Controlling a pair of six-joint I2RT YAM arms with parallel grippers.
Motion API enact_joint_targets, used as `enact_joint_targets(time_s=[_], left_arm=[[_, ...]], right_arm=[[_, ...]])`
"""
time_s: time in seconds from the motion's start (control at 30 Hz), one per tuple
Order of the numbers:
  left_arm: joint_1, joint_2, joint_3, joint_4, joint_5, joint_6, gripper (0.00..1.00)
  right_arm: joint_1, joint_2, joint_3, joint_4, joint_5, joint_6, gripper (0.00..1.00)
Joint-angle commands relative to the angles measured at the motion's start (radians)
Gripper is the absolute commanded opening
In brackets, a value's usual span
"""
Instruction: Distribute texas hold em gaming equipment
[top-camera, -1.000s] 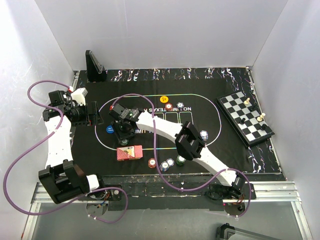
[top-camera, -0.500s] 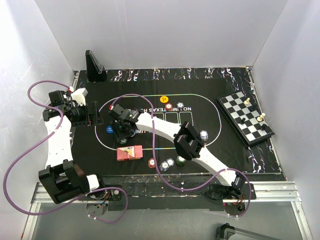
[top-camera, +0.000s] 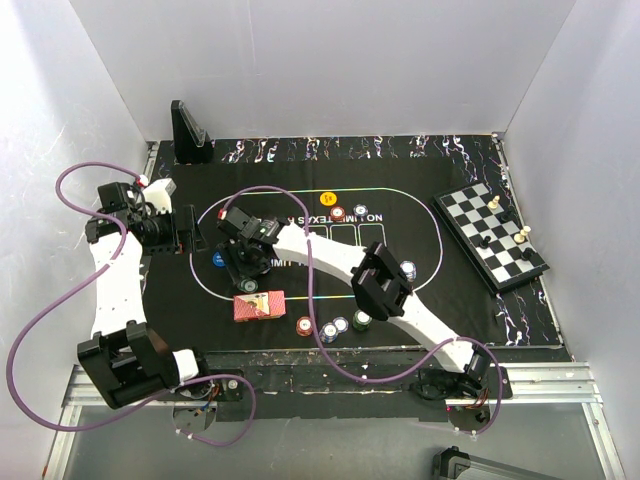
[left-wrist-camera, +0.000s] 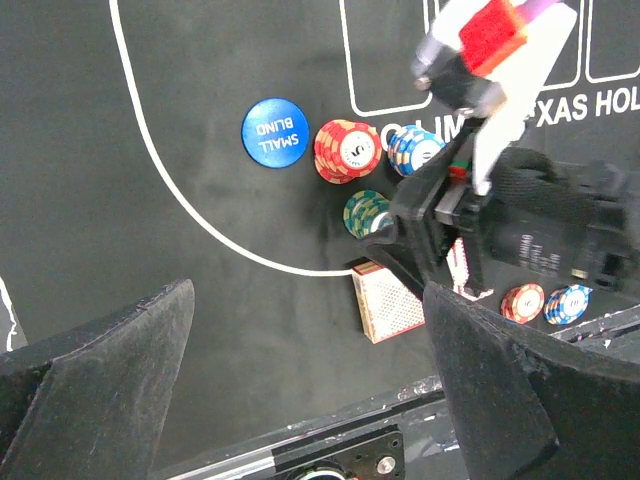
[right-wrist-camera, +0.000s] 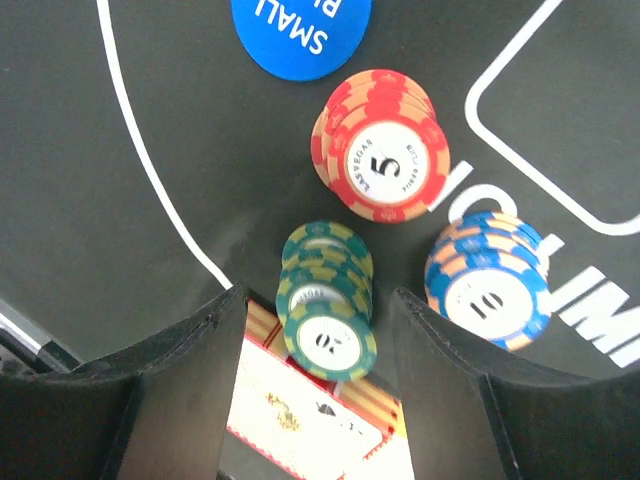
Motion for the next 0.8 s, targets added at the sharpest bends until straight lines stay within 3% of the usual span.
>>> enact_joint_targets(time_s=[0.0, 0.2, 0.57, 0.77], left_arm=[[0.006, -0.051, 0.032, -0.021, -0.013, 0.011, 1.00], [0.006, -0.059, 0.038, -0.032, -0.016, 0.013, 1.00], [0.008, -0.045, 0.065, -0.055, -0.016, 0.020, 1.00], [0.006, -0.045, 0.062, -0.059, 0.013, 0.010, 1.00]], right_arm=[[0.004, -0.207, -0.011, -0.009, 0.066, -0.050, 0.67], [0.001, -0.474, -0.229, -0.007, 0.166, -0.080, 0.70], [-0.064, -1.023, -1.091, 0.032, 0.287, 0.044, 0.79], [-0.088, -1.170, -1.340, 0.042, 0.283, 0.116, 0.82]])
